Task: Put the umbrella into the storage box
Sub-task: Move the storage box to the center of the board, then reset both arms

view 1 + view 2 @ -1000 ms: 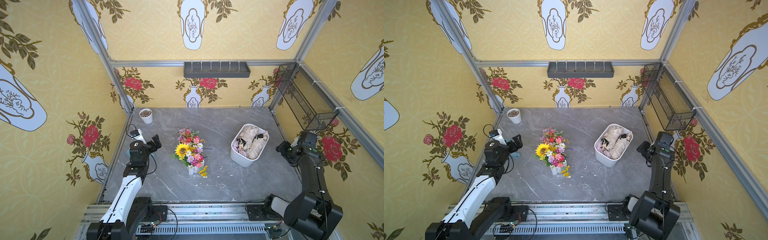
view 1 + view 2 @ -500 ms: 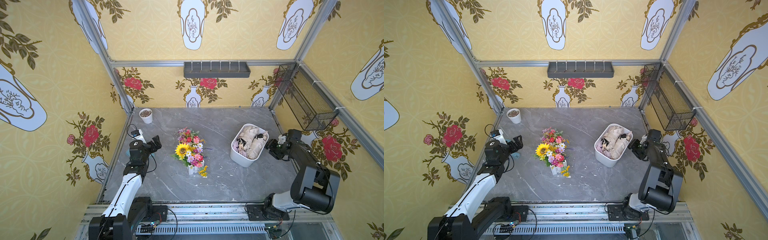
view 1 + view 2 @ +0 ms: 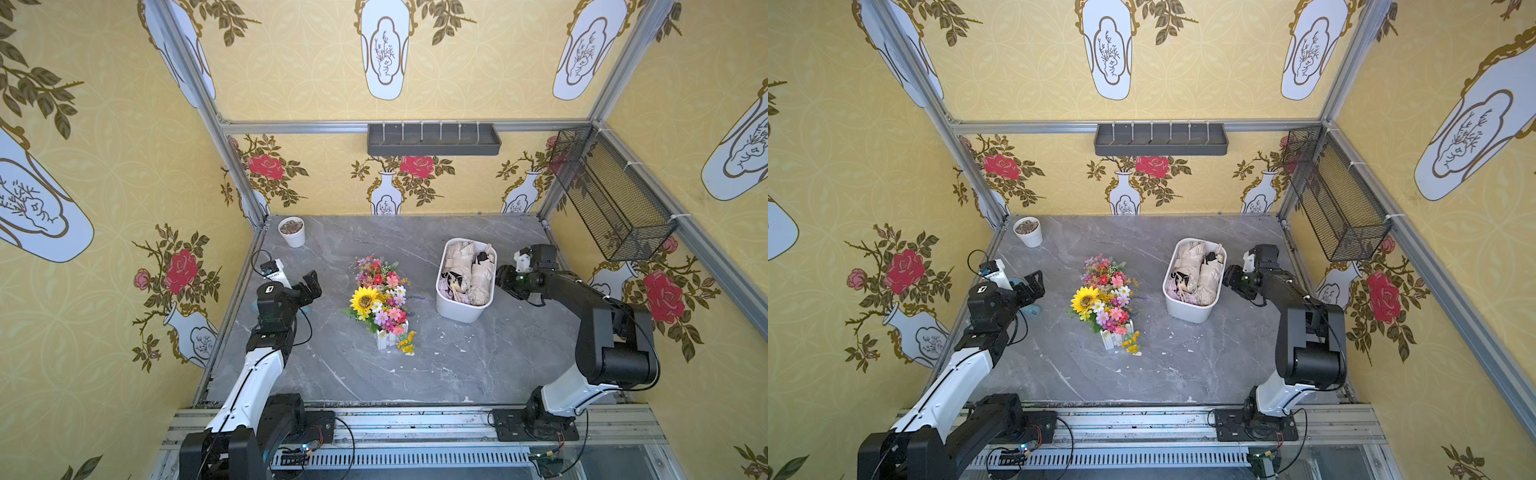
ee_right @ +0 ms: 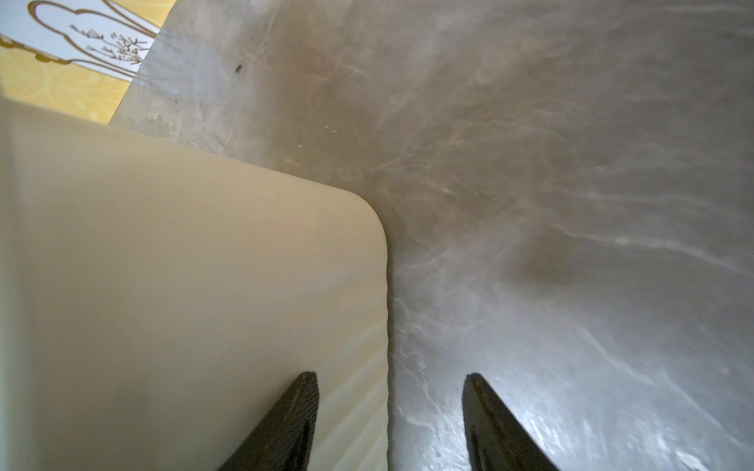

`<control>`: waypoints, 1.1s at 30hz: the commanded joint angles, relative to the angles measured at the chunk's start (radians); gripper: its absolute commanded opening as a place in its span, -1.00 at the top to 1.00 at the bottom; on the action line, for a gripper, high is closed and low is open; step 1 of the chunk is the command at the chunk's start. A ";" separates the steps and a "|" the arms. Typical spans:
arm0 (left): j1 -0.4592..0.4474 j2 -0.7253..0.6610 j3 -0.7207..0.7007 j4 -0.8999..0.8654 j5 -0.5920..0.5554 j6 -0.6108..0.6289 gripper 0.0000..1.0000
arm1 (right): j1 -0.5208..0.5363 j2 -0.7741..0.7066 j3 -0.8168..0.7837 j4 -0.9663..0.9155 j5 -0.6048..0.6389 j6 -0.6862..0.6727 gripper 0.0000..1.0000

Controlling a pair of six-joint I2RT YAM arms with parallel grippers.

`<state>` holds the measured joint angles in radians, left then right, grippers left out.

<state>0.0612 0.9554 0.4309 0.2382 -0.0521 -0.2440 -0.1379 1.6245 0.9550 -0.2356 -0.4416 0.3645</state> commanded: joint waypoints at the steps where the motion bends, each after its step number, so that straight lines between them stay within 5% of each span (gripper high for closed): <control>1: 0.014 0.010 -0.024 0.095 0.008 0.012 -1.00 | -0.004 -0.010 -0.004 0.085 0.026 -0.071 -0.30; 8: 0.086 0.113 -0.117 0.363 0.023 0.055 -1.00 | -0.026 -0.106 -0.131 0.253 0.188 -0.224 -0.34; 18: 0.119 0.296 -0.074 0.565 -0.002 0.097 -0.98 | 0.024 -0.220 -0.439 0.602 0.353 -0.258 -0.35; 22: 0.127 0.283 -0.048 0.473 -0.028 0.123 -0.98 | 0.101 -0.236 -0.586 0.866 0.440 -0.323 -0.40; 33: 0.187 0.265 -0.063 0.392 0.095 0.076 -0.93 | 0.123 -0.212 -0.695 1.058 0.488 -0.324 -0.45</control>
<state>0.2466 1.2160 0.4000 0.6437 -0.0261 -0.1329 -0.0177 1.4014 0.3054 0.6628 0.0143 0.0463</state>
